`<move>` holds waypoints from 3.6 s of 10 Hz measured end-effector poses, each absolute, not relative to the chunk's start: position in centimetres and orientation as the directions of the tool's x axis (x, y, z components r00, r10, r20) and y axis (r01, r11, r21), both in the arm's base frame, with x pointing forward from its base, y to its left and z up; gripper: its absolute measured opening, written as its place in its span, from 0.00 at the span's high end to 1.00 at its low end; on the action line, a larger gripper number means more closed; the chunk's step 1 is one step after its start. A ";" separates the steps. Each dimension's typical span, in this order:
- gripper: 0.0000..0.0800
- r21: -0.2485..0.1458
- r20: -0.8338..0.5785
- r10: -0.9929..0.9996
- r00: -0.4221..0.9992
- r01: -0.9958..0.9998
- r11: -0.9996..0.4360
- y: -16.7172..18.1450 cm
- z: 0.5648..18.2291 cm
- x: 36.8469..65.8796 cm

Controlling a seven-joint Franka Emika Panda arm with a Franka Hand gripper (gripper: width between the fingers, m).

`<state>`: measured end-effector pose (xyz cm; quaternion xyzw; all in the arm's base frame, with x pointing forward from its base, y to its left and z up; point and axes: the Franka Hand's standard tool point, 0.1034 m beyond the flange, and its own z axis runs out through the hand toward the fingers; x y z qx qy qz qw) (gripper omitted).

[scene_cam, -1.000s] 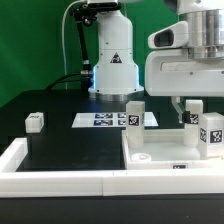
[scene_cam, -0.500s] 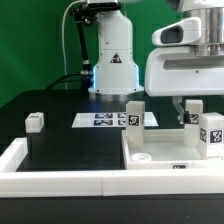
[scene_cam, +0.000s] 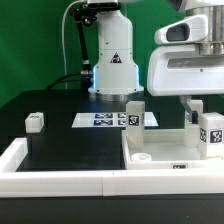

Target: Assemble square table

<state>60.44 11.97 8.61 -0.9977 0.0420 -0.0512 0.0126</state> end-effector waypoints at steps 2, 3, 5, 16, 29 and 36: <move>0.64 -0.030 0.101 -0.090 0.991 -0.087 -0.996 12.0 8.6 60.4; 0.64 -0.033 0.100 -0.114 0.988 -0.112 -0.993 11.9 8.6 60.4; 0.64 -0.033 0.100 -0.119 0.988 -0.116 -0.993 11.9 8.6 60.5; 0.64 -0.130 0.002 -0.979 0.205 -0.971 -0.203 11.8 8.4 60.2; 0.19 -0.093 0.096 -0.499 0.861 -0.492 -0.866 11.8 8.4 60.3; 0.39 -0.019 0.129 -0.153 0.980 -0.152 -0.988 11.9 8.5 60.4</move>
Offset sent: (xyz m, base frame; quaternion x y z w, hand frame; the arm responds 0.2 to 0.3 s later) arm 0.0000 0.0000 0.0000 0.0000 0.0000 0.0000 1.0000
